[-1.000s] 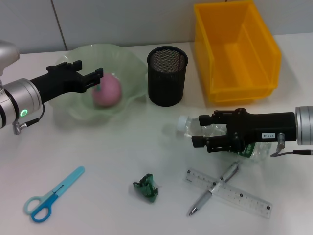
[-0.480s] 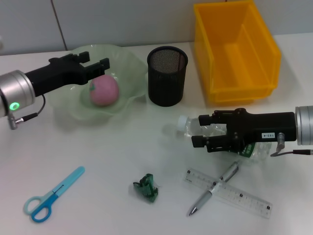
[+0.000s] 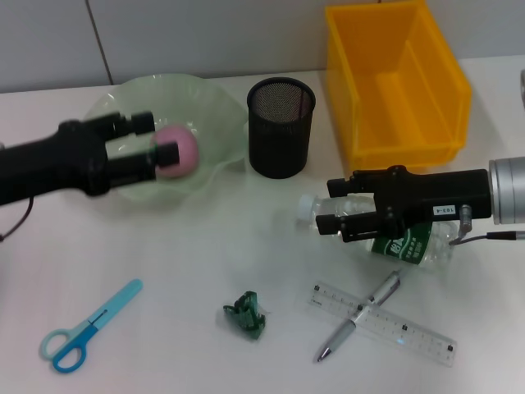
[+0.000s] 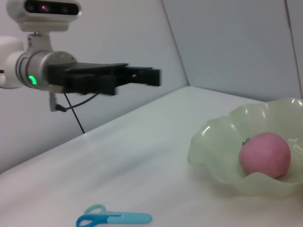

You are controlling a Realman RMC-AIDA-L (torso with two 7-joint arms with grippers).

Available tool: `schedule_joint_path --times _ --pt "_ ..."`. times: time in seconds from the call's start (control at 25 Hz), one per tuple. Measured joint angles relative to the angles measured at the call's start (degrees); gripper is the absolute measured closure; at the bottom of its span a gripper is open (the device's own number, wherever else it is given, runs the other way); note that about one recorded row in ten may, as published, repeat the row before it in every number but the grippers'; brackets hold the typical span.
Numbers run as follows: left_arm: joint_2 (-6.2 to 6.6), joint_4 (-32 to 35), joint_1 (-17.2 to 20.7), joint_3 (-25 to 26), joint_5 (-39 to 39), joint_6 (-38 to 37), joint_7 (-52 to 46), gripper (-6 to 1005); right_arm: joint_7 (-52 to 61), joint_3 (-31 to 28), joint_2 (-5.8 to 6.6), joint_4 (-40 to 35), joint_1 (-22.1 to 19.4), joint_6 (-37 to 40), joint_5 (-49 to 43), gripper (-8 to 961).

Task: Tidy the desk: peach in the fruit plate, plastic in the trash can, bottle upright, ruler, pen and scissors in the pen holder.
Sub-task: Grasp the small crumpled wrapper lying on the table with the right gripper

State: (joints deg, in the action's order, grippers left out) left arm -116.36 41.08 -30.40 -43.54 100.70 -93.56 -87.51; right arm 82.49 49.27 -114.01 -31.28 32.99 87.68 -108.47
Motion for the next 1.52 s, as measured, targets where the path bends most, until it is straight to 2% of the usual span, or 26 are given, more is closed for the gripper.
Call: schedule_joint_path --times 0.24,0.44,0.6,0.8,0.96,1.12,1.36,1.52 --pt "0.21 0.0 1.9 -0.4 3.2 -4.6 2.9 191 4.6 0.4 0.64 -1.1 2.3 1.7 -2.7 174" --pt "-0.17 -0.1 4.6 -0.6 4.6 -4.3 6.7 165 13.7 0.5 1.25 -7.5 5.5 8.5 -6.2 175" --pt "0.06 -0.2 5.9 -0.6 5.7 -4.1 7.2 151 19.4 0.6 1.65 -12.1 9.3 13.7 -10.4 175" --pt "0.32 -0.4 6.4 -0.6 6.4 -4.3 7.4 151 23.5 0.9 1.88 -12.8 15.2 17.7 -16.3 175" --pt "0.13 -0.7 7.4 -0.3 6.6 -4.1 9.3 152 26.0 5.5 1.55 -12.9 18.7 18.5 -18.3 175" --pt "-0.26 -0.9 8.2 -0.2 6.6 -3.8 11.7 152 28.1 10.2 0.69 -12.9 20.9 17.8 -19.5 175" --pt "-0.33 -1.5 9.1 -0.2 7.1 -3.0 13.8 152 28.3 13.4 -2.42 -12.8 23.1 15.1 -24.4 175" --pt "-0.35 -2.2 9.4 0.0 7.3 -2.6 14.2 152 28.0 15.0 -3.88 -12.0 23.5 12.9 -25.3 175"
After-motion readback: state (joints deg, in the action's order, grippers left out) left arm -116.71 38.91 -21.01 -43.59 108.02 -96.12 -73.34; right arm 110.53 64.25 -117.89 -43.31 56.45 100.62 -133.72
